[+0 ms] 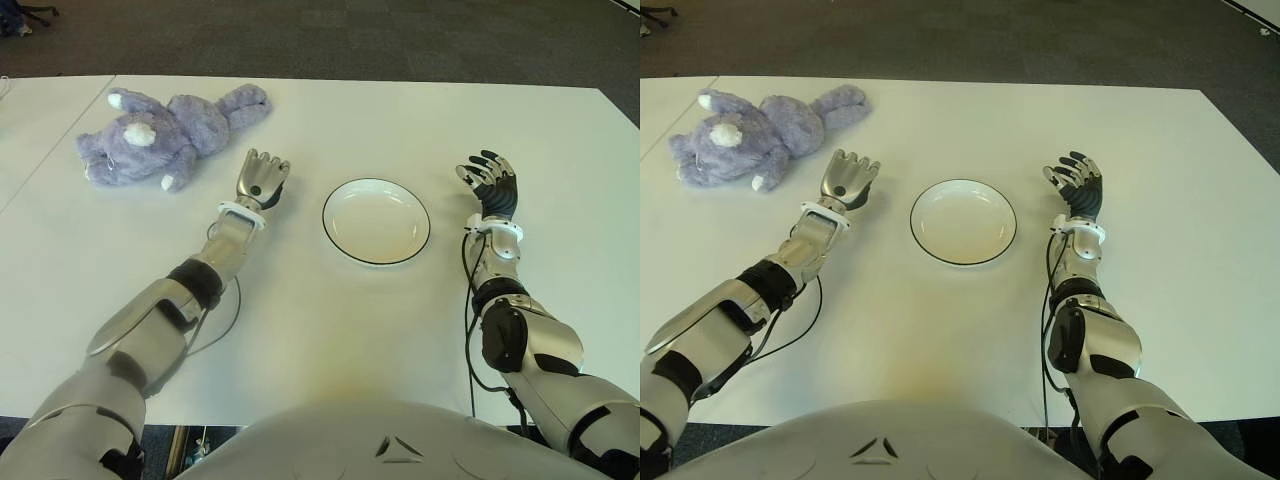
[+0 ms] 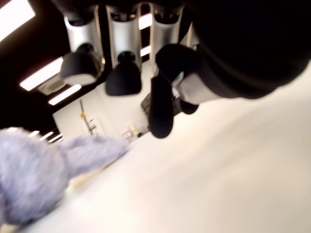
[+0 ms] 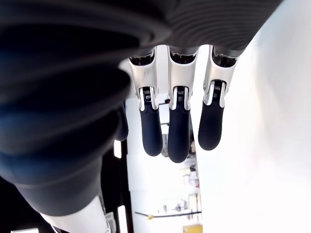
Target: Put the doll into the plate.
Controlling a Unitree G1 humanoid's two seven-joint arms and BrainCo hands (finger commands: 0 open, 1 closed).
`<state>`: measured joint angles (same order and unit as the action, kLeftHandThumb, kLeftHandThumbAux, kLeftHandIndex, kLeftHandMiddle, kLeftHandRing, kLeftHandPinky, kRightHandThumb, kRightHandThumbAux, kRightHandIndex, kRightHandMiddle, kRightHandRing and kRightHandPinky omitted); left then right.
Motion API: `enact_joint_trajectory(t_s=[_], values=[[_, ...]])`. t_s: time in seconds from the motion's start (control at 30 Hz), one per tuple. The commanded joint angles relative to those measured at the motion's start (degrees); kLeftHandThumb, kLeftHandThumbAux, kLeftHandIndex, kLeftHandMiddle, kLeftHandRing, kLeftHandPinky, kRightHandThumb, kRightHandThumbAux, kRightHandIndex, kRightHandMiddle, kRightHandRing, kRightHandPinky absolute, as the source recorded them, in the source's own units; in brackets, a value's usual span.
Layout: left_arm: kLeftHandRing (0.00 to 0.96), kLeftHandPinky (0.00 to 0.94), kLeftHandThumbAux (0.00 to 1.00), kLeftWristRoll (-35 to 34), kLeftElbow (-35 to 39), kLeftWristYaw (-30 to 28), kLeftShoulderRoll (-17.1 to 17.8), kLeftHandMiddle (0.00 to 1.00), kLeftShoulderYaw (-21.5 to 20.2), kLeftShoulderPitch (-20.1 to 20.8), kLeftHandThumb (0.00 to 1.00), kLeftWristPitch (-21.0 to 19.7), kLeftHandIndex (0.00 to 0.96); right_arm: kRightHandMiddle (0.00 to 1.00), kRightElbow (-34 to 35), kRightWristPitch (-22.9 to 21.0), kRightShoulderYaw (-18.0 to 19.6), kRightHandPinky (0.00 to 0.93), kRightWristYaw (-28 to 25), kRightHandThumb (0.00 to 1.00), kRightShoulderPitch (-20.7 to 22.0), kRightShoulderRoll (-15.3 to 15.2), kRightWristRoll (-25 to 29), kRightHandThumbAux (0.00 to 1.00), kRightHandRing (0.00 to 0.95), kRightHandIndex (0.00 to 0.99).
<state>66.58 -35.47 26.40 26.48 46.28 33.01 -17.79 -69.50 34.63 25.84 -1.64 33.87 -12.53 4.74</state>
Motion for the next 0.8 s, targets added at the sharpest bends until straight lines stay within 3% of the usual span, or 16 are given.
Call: enact_joint_trajectory(t_s=[0.03, 0.3, 0.6, 0.8], values=[[0.806, 0.834, 0.668, 3.87, 15.71, -7.21, 1.32, 0.55, 1.59, -6.74, 0.85, -0.27, 0.396, 0.328, -7.6, -7.99, -0.05, 0.354, 1.01, 0.151, -11.67, 4.53, 0.61, 0.874, 0.35, 0.258], [0.804, 0.836, 0.669, 5.57, 23.7, -9.4, -0.71, 0.551, 1.17, -9.46, 0.847, 2.08, 0.396, 0.328, -7.63, -8.1, -0.38, 0.352, 1.27, 0.145, -11.72, 4.4, 0.28, 0.874, 0.347, 0.258], [0.792, 0.834, 0.667, 6.51, 33.62, -12.54, -2.93, 0.559, 0.31, -9.69, 0.847, 5.12, 0.402, 0.319, -7.64, -8.14, -0.92, 0.337, 1.37, 0.123, -11.61, 4.28, 0.0, 0.881, 0.335, 0.258], [0.775, 0.82, 0.666, 6.48, 35.68, -8.08, -1.96, 0.554, -1.56, -10.17, 0.848, 8.45, 0.403, 0.316, -7.66, -8.36, -1.53, 0.332, 1.9, 0.125, -11.49, 4.31, -0.38, 0.876, 0.332, 0.257]])
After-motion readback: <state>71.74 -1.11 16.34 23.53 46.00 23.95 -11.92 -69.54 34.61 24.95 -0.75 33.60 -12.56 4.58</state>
